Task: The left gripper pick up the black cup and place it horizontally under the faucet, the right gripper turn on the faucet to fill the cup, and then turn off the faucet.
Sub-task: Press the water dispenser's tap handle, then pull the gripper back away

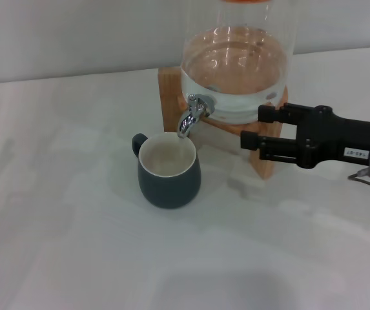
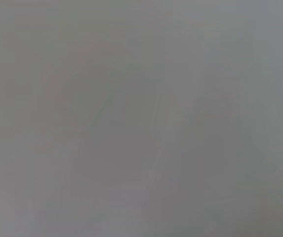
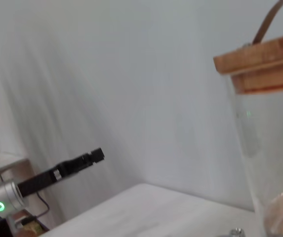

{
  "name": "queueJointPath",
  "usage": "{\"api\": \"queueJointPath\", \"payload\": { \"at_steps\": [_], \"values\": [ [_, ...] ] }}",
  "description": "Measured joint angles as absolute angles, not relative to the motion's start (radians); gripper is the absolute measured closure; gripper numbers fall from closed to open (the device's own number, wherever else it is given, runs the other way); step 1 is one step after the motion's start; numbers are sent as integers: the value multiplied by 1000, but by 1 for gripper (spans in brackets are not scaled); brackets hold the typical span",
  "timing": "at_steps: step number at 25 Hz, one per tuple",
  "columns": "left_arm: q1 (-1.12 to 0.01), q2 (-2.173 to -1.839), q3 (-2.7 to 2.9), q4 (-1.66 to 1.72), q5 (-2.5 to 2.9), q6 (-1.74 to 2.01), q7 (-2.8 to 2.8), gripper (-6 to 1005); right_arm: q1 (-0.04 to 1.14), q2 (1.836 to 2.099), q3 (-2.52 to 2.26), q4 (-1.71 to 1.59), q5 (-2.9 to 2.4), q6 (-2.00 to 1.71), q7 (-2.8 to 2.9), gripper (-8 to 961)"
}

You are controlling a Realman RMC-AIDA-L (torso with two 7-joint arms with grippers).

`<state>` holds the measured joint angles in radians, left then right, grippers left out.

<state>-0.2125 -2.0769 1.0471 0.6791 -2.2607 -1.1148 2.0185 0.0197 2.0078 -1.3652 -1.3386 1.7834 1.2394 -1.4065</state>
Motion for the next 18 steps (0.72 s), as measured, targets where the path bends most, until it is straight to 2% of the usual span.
{"api": "queueJointPath", "payload": {
  "at_steps": [18],
  "values": [
    [-212,-2068,1046,701,-2217,-1120,1995,122,18,2008,-1436,-1336,1768,1143,-1401,202]
  ]
}}
